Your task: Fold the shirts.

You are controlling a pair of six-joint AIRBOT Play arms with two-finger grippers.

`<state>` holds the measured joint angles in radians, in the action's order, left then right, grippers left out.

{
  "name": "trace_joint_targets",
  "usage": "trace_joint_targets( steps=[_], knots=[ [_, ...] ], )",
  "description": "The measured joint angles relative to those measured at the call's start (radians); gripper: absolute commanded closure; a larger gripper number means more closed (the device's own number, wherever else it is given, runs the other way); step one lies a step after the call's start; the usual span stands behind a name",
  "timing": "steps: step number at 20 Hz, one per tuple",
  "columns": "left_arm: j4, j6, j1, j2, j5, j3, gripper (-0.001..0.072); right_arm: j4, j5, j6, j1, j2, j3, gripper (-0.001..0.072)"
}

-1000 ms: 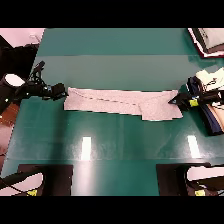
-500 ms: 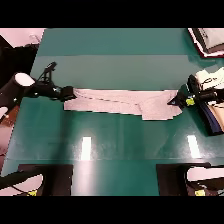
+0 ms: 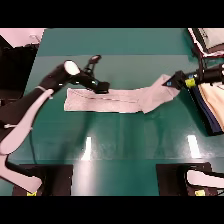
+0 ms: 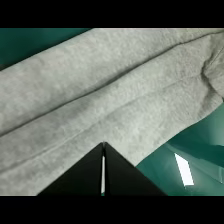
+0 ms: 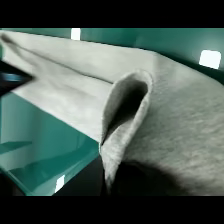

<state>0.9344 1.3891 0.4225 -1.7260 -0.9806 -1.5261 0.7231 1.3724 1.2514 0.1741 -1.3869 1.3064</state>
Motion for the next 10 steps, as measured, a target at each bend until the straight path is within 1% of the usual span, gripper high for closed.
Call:
trace_joint_targets(
  steps=[4,7,10],
  knots=[
    [-0.011,0.026,0.041,-0.129,-0.006,-0.090,0.0685,-0.010,0.040,0.076,-0.127,0.007,0.162,0.0699],
    [-0.021,0.035,0.052,-0.171,0.000,-0.112,0.0685,-0.013,0.058,0.117,-0.219,-0.021,0.276,0.0699],
    [-0.027,0.040,0.055,-0.188,0.011,-0.122,0.0685,-0.014,0.079,0.150,-0.306,-0.085,0.397,0.0698]
  ],
)
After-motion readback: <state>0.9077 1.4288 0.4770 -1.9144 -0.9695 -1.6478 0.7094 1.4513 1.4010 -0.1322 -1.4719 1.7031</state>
